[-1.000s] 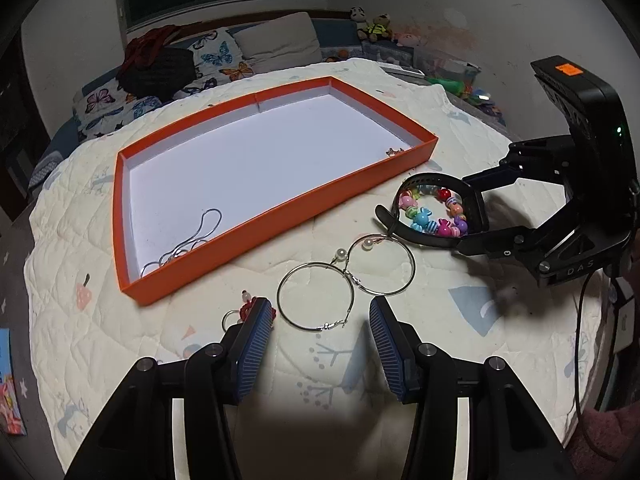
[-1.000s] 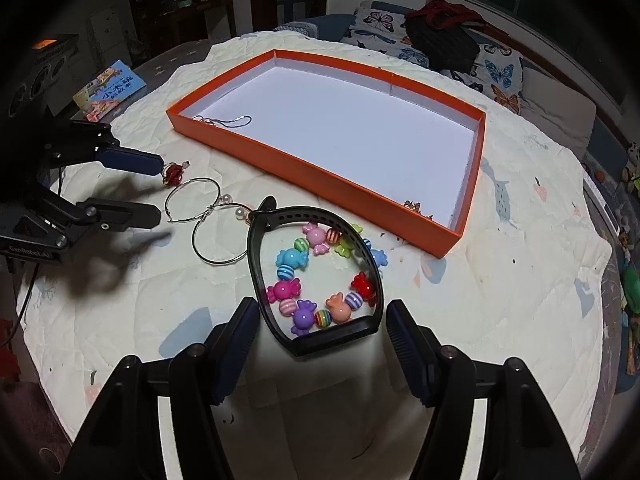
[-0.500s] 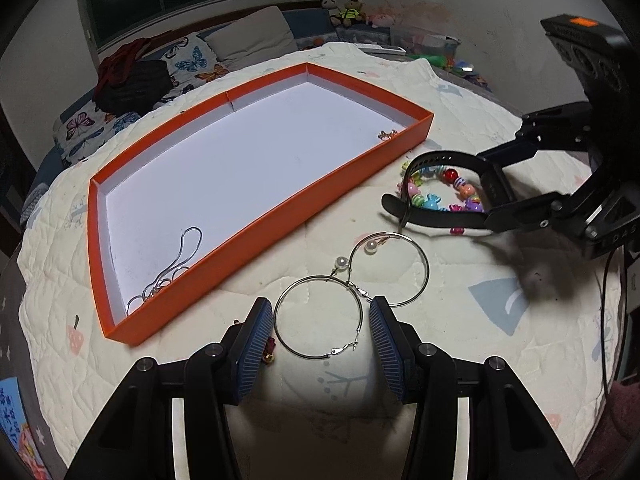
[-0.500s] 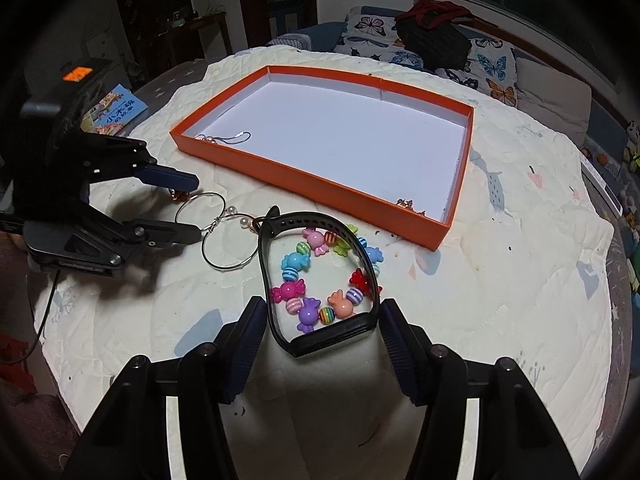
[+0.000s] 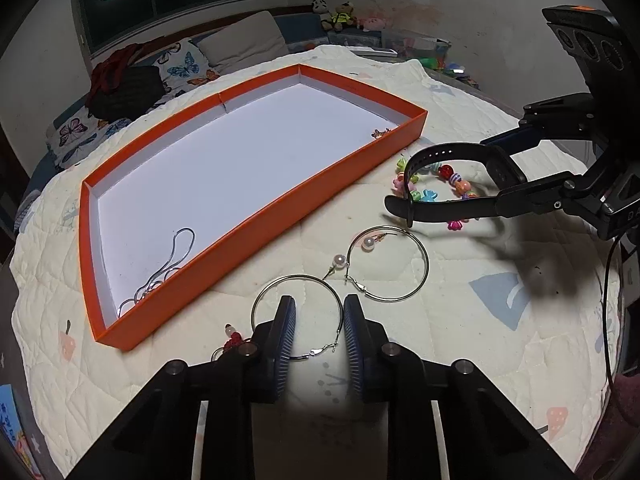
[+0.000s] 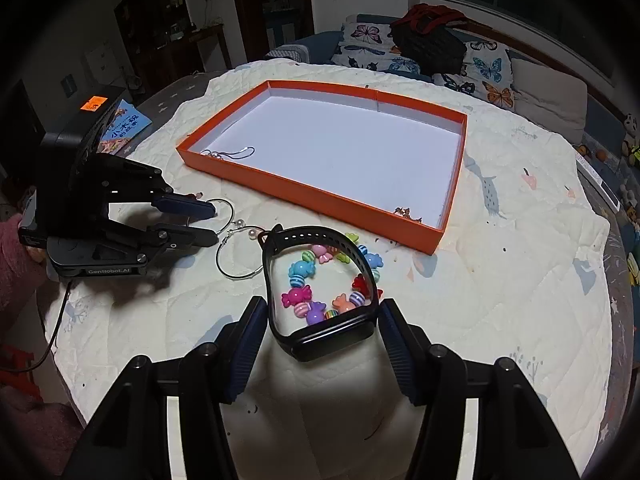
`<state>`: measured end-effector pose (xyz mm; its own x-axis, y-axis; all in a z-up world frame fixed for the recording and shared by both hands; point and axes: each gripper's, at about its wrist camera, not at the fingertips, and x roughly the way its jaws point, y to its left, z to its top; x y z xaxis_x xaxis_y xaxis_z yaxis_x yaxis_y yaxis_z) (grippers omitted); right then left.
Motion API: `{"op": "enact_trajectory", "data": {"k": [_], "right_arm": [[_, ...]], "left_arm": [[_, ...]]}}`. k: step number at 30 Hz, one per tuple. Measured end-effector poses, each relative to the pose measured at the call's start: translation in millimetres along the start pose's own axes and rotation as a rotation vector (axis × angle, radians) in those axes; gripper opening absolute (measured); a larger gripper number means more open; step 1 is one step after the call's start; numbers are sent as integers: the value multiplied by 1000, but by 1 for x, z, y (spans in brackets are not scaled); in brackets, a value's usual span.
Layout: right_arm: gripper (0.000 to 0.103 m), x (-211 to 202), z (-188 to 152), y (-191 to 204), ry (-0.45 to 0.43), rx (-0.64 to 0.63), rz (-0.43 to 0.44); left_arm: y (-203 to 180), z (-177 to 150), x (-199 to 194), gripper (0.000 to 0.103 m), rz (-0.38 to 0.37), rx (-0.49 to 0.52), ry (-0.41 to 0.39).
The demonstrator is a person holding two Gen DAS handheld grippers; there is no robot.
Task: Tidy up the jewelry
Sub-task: 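Grasp black watch band with right gripper while left tool approaches hoop earring, then grasp hoop earring with red charm in left gripper while right lifts band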
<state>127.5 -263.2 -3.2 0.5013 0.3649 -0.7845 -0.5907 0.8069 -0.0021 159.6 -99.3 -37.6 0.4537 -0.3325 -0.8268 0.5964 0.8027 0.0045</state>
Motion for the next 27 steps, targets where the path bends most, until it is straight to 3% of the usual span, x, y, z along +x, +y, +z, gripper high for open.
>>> {"op": "enact_trajectory", "data": {"k": [8,12,14,21,27], "right_arm": [[63,3,-3,4,25,-6,-2],[64,9,-8,2,52,-4,-3],[65,11,-9,1,59,-9,-7],[68,14,-8,3,74,-34,-12],[68,17,-6,8,78,-72,-32]], "left_arm": [[5,-2,-7,29,7,-48,6],[9,2,-13,65,8,-65,-24],[10,3,-17,71,19,-57,-42],[11,6,-4,69,29,-14,-8],[14,4,6,60,0,0,2]]}}
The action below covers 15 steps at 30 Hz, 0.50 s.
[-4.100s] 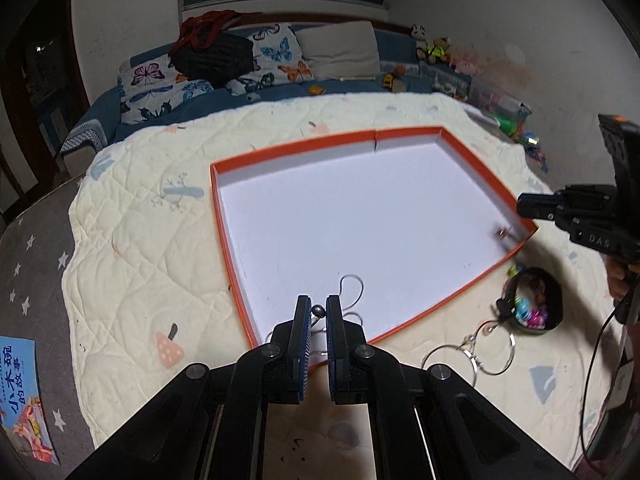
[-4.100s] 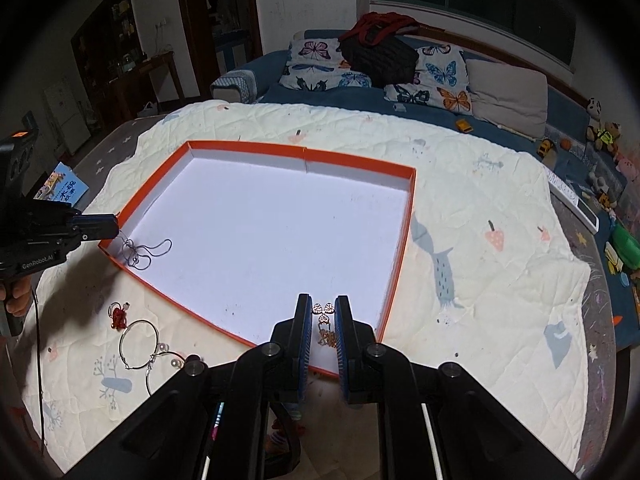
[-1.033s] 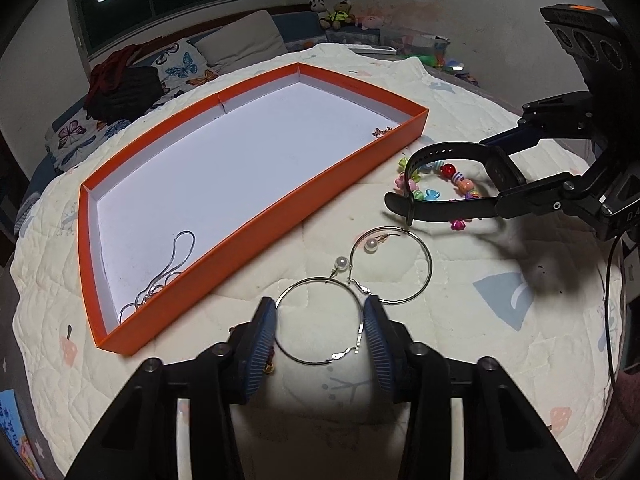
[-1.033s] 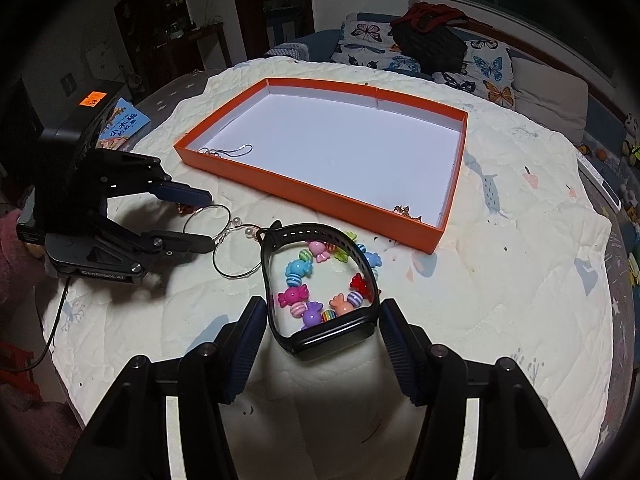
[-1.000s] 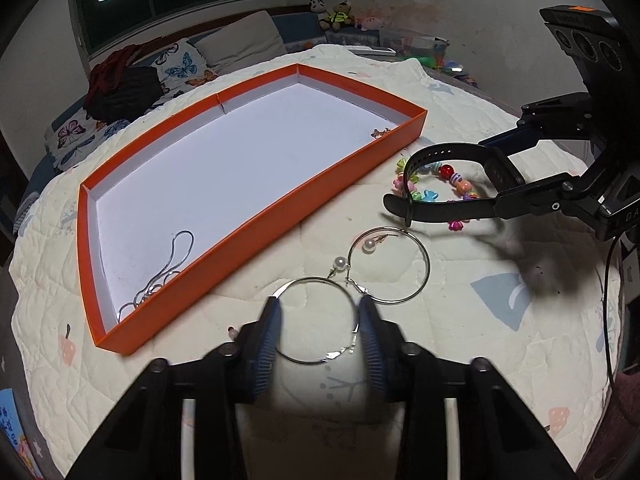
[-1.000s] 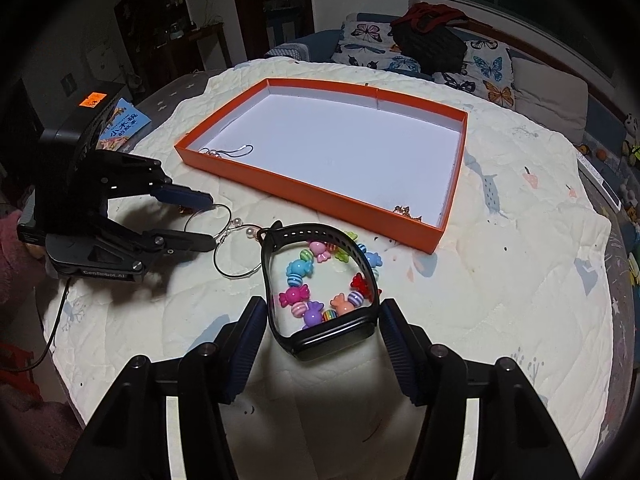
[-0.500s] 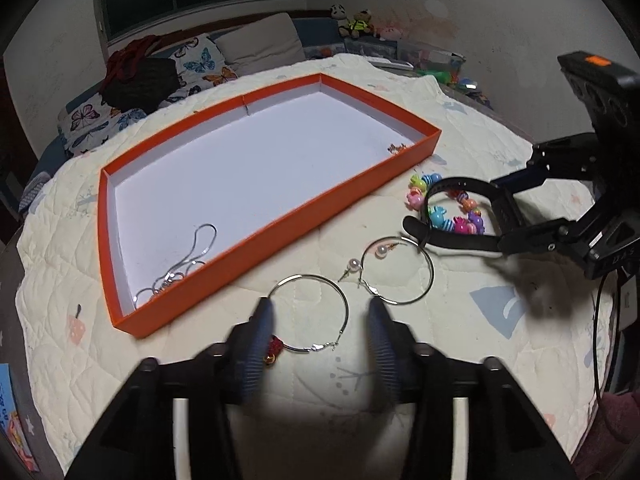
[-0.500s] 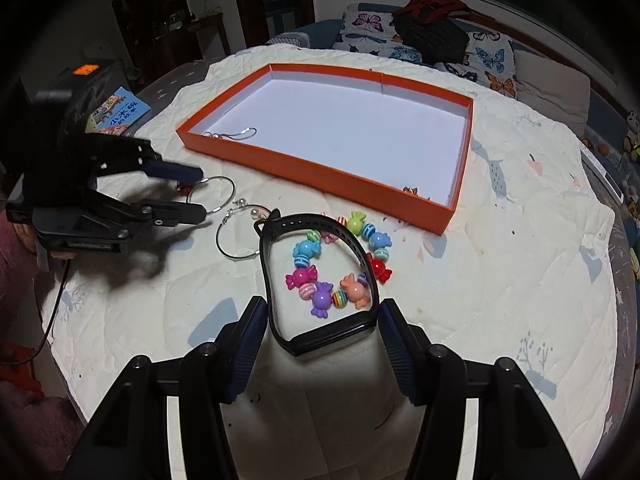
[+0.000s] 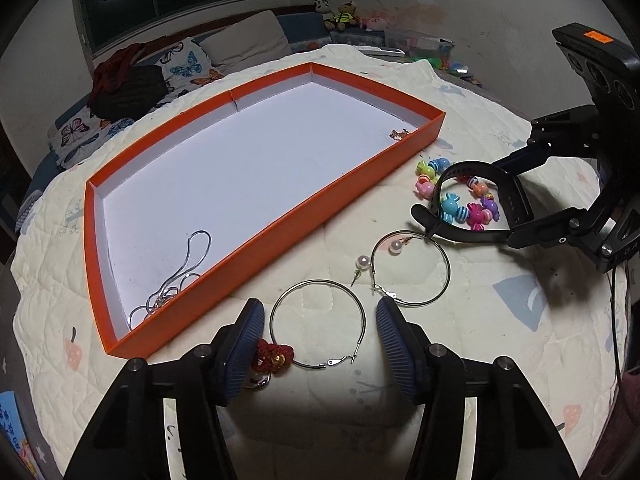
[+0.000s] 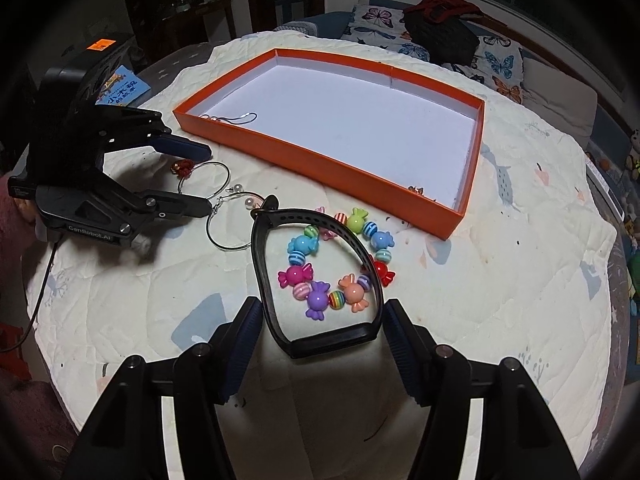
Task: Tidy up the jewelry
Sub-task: 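Grasp hoop earring with red charm in left gripper while right lifts band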
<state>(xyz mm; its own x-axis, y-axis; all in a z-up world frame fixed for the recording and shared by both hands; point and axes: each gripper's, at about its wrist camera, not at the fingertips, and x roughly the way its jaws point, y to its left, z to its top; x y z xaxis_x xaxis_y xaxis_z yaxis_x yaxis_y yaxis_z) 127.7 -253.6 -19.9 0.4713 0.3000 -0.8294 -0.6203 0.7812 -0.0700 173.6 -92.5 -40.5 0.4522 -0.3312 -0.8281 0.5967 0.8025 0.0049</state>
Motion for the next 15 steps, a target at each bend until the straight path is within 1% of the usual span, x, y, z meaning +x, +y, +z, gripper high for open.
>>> {"op": "enact_trajectory", "data": {"k": [4,7,9,13,15], "right_arm": [[68,1,1,0,2,-7,-6],[68,1,1,1,7,-18,-12],[68,2,2,2,8,-21,-15],[68,2,2,2,8,-14,-18],[66,0,2,2,1,-15,-22]], "left_arm": [[7,0,0,60,-12,-28,2],[7,-1,1,60,-17,-25,1],[6,-1,0,52,-19,-14,-5],[2,0,-1,52,-16,-8,-15],[2,0,-2,52,-11,-16,-20]]}}
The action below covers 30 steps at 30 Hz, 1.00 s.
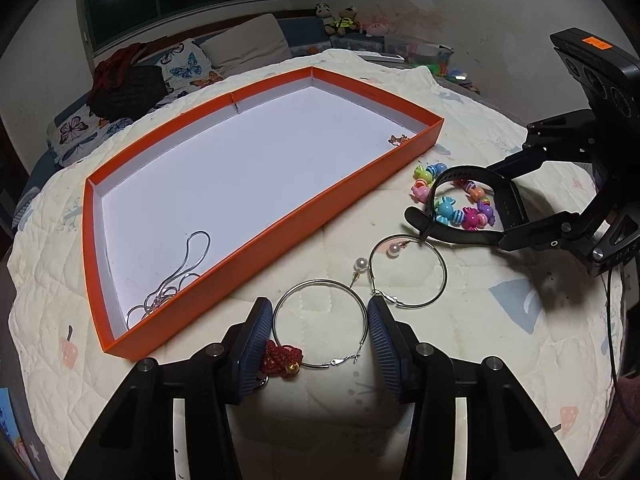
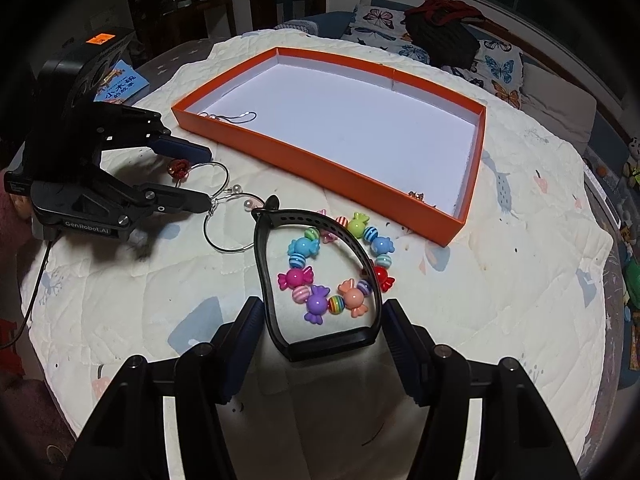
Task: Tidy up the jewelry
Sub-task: 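Grasp hoop earring with red charm in left gripper while right lifts band, then carry black band into tray and open right gripper while left holds hoop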
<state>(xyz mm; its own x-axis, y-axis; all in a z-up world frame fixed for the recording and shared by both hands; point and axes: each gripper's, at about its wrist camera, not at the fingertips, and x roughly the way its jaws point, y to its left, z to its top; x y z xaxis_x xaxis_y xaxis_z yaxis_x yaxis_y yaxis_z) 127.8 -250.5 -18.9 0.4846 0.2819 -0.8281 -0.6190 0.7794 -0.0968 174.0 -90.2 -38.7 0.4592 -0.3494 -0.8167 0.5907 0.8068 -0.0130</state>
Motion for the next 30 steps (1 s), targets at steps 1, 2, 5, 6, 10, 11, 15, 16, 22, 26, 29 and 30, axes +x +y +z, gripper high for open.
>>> {"op": "enact_trajectory", "data": {"k": [1,2,5,6,10,11,15,16,22,26,29,30], "right_arm": [[65,-1,0,0,-3,1,0],[64,-2,0,0,-8,4,-1],[63,-5,0,-2,-15,12,-1],[63,-7,0,-2,-19,17,0],[63,-14,2,-3,-46,29,9],[63,-16,3,-3,-52,32,12],[63,-24,12,-8,-83,42,2],[63,-26,16,-11,-93,51,-1],[63,-23,43,-28,-141,87,-15],[63,-7,66,-42,-156,125,-21],[63,6,78,-51,-155,155,-15],[63,12,83,-54,-153,165,-14]], "left_arm": [[0,0,-2,52,-2,-8,-7],[0,0,-4,52,-2,-12,-15],[0,1,-13,52,0,-21,-42],[-1,2,-15,52,3,-25,-48],[1,5,-27,52,4,-51,-77],[2,6,-30,52,2,-59,-87],[11,14,-45,52,17,-92,-125],[15,17,-49,52,20,-103,-135],[45,45,-53,52,75,-167,-159],[68,62,-42,52,97,-201,-160],[81,72,-28,52,108,-219,-143],[86,76,-22,52,113,-224,-135]]}}
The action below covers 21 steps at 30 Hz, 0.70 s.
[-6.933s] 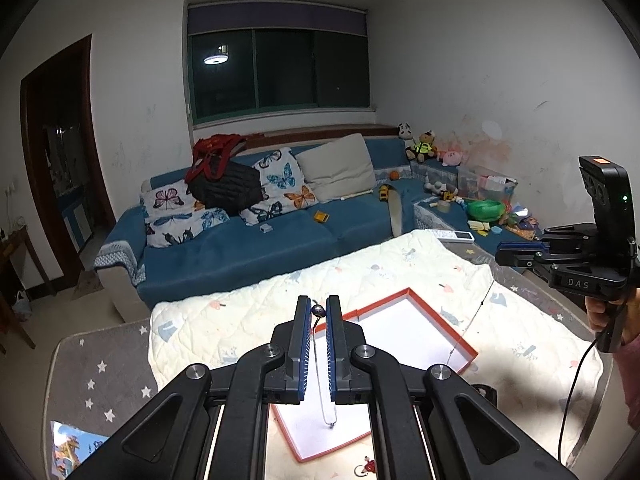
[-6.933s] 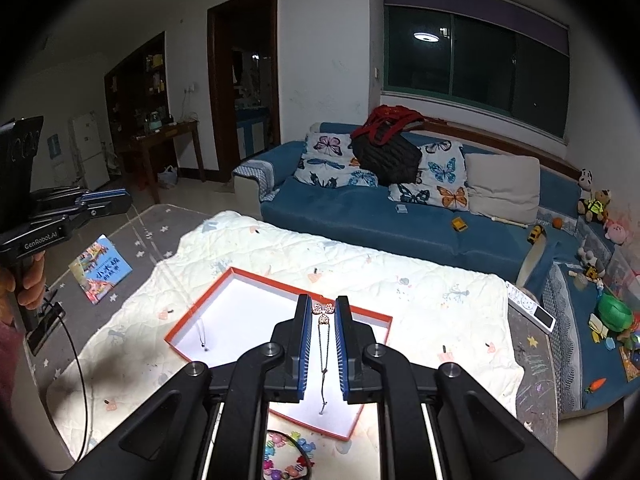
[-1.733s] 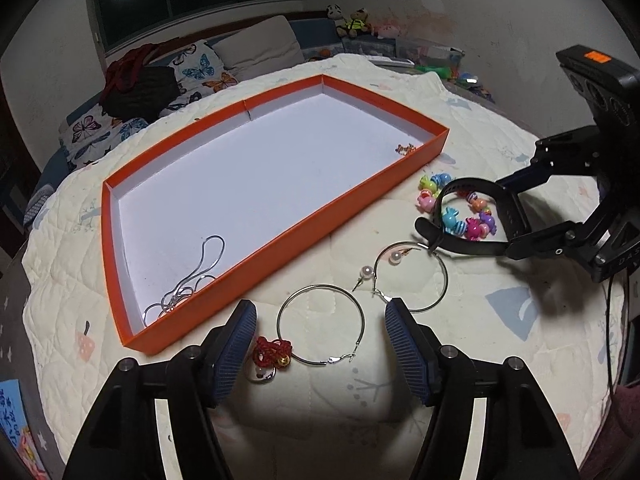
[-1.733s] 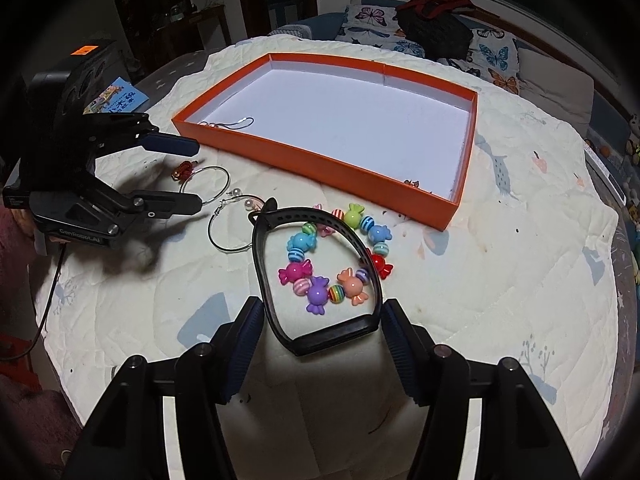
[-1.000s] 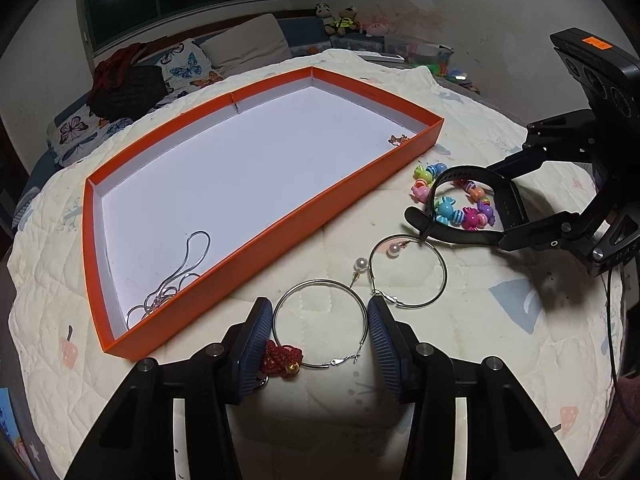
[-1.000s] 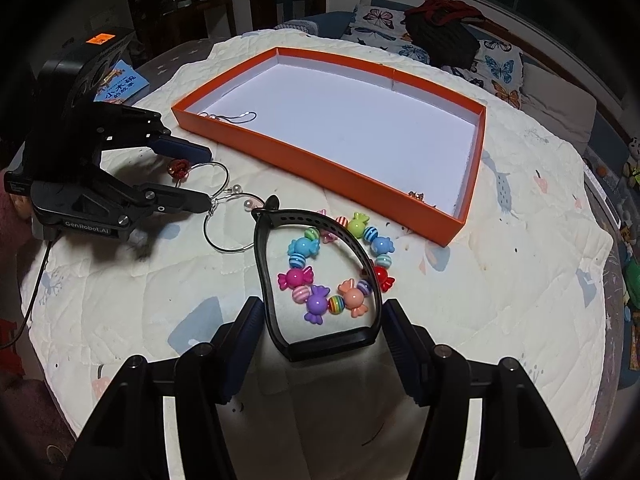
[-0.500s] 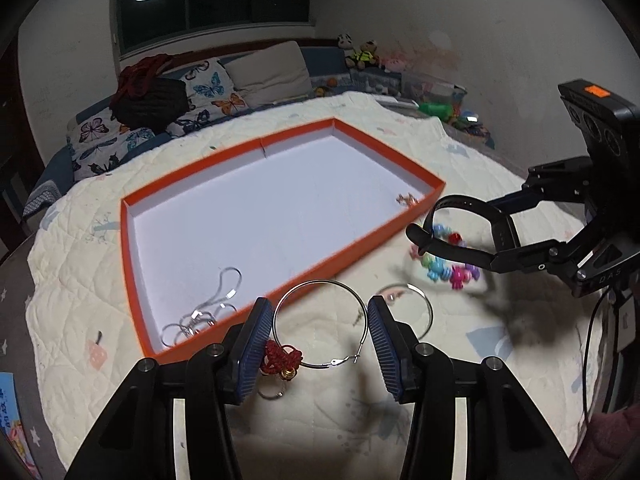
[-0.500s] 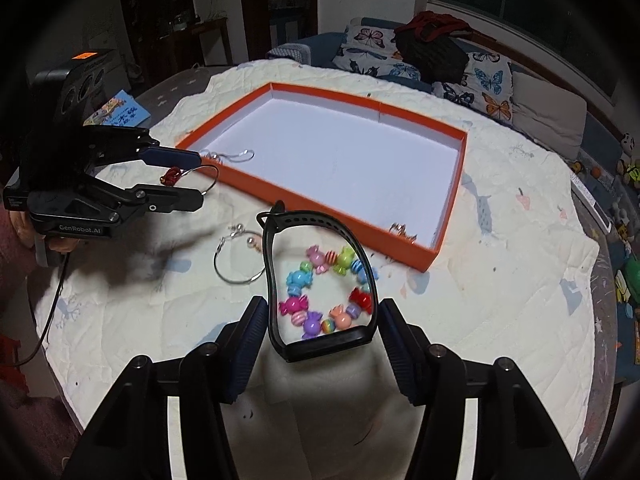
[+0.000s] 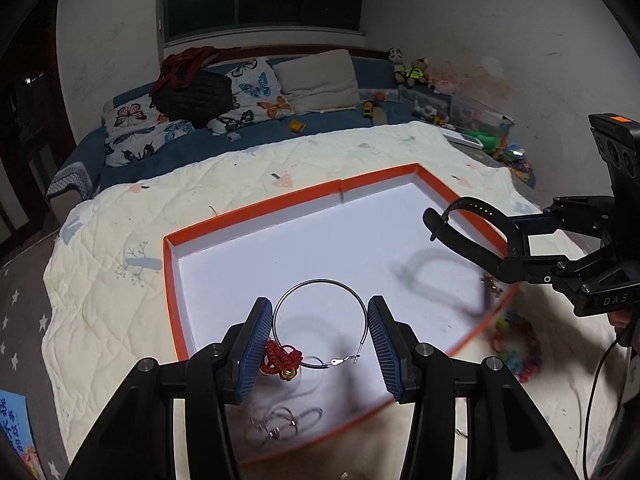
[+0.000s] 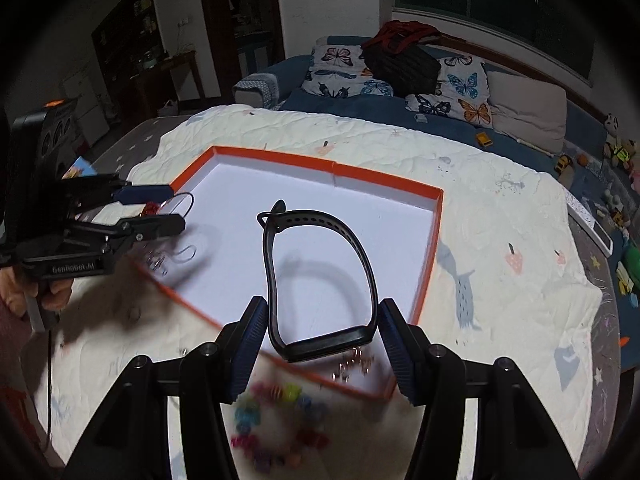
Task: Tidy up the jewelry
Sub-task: 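Carry black band into tray and open right gripper while left holds hoop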
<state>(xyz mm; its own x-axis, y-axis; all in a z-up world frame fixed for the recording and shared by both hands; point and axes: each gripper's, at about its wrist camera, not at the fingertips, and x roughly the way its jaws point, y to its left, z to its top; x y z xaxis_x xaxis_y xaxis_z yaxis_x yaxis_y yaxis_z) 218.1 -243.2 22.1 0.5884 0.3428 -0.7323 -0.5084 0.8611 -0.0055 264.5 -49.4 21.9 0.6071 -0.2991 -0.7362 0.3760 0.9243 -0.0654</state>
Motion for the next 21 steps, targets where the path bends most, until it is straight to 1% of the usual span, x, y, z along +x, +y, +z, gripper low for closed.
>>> {"op": "enact_trajectory", "data": {"k": [4,9,12,17,21], "right_arm": [[63,19,7,-4,19,25,5],[63,38,7,-8,58,32,-10],[63,44,5,-10,72,39,-11],[64,43,4,-14,72,53,5],[66,43,3,-15,70,57,14]], "left_arm": [[4,3,24,52,12,-3,26],[9,4,45,52,8,-9,55],[9,1,56,52,10,-8,70],[11,-1,67,53,8,-17,83],[10,-1,74,54,7,-22,97]]}}
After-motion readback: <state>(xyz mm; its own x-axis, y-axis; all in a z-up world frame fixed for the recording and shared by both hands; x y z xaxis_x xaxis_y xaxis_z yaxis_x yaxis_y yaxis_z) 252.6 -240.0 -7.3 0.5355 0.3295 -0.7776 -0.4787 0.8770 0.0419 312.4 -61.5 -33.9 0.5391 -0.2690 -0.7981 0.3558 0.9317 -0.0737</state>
